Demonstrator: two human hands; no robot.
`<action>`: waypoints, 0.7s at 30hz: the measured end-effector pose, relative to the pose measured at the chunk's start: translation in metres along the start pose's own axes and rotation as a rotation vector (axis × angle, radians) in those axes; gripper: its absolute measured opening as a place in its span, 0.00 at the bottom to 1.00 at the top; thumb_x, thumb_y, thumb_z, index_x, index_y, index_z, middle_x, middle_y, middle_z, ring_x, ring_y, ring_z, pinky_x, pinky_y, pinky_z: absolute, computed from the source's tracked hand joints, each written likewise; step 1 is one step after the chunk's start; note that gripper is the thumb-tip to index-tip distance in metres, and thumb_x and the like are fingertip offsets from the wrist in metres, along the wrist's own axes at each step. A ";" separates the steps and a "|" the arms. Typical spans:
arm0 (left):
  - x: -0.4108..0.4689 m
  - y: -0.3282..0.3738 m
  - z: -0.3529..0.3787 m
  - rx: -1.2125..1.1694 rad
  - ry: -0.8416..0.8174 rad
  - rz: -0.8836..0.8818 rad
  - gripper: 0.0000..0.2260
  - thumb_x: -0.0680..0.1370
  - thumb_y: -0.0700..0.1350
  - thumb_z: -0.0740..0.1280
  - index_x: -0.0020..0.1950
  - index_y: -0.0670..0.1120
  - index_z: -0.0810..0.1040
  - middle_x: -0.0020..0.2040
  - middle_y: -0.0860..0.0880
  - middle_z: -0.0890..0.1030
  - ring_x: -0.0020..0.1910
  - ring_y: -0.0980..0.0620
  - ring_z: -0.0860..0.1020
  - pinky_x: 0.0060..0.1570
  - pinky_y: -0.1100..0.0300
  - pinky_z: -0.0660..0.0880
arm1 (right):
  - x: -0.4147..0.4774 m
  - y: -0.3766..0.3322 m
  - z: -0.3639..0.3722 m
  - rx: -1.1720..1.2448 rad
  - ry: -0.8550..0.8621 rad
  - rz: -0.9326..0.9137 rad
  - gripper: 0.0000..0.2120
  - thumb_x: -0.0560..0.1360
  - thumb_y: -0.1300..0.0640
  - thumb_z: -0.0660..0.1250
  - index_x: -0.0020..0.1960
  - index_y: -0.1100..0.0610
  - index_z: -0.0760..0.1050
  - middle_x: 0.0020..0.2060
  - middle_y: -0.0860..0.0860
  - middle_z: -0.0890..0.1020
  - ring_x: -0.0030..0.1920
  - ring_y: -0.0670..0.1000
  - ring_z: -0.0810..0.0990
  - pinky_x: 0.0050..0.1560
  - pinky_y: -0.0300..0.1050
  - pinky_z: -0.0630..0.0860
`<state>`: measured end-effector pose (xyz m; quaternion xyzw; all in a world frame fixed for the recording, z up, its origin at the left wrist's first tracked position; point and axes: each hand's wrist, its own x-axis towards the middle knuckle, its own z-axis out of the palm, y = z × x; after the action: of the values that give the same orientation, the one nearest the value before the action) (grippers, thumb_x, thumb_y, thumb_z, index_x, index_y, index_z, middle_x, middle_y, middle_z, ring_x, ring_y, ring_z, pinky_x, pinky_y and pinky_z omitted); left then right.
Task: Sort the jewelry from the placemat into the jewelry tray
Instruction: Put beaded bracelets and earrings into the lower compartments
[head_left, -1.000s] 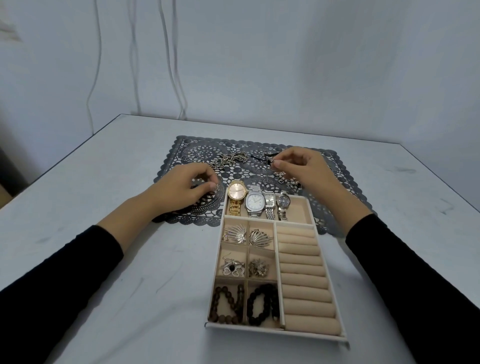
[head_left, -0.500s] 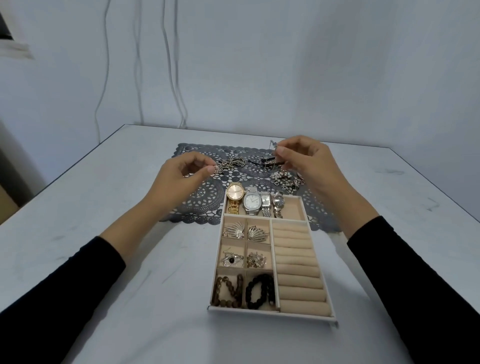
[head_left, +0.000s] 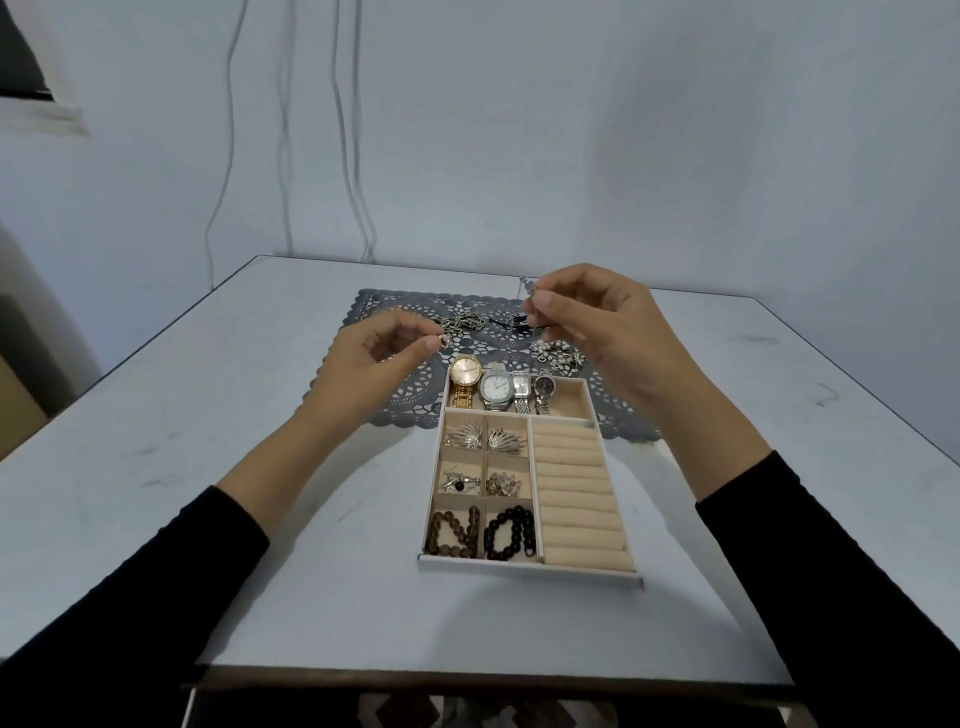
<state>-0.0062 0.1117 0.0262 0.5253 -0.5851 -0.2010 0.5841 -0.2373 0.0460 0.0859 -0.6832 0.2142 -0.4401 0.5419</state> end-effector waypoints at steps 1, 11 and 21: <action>-0.002 -0.001 -0.001 0.007 -0.003 -0.002 0.04 0.76 0.43 0.72 0.49 0.52 0.83 0.46 0.44 0.83 0.45 0.49 0.80 0.47 0.58 0.78 | -0.003 -0.001 0.001 -0.007 -0.020 -0.002 0.04 0.74 0.64 0.68 0.49 0.60 0.79 0.44 0.57 0.83 0.45 0.52 0.80 0.47 0.43 0.77; -0.011 -0.001 0.002 -0.008 -0.032 -0.005 0.04 0.76 0.42 0.72 0.49 0.49 0.83 0.43 0.51 0.83 0.42 0.56 0.79 0.43 0.66 0.75 | -0.027 0.004 0.007 -0.045 -0.150 0.066 0.07 0.70 0.61 0.70 0.48 0.60 0.80 0.41 0.55 0.83 0.43 0.52 0.81 0.45 0.43 0.78; -0.011 -0.004 0.002 -0.017 -0.061 0.013 0.05 0.76 0.42 0.71 0.50 0.50 0.83 0.44 0.52 0.83 0.44 0.55 0.80 0.45 0.65 0.76 | -0.032 0.014 0.006 0.080 -0.230 0.120 0.07 0.68 0.62 0.70 0.46 0.59 0.79 0.39 0.54 0.83 0.41 0.52 0.81 0.41 0.38 0.78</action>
<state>-0.0090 0.1187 0.0176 0.5103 -0.6042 -0.2182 0.5718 -0.2466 0.0695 0.0613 -0.6928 0.1734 -0.3337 0.6153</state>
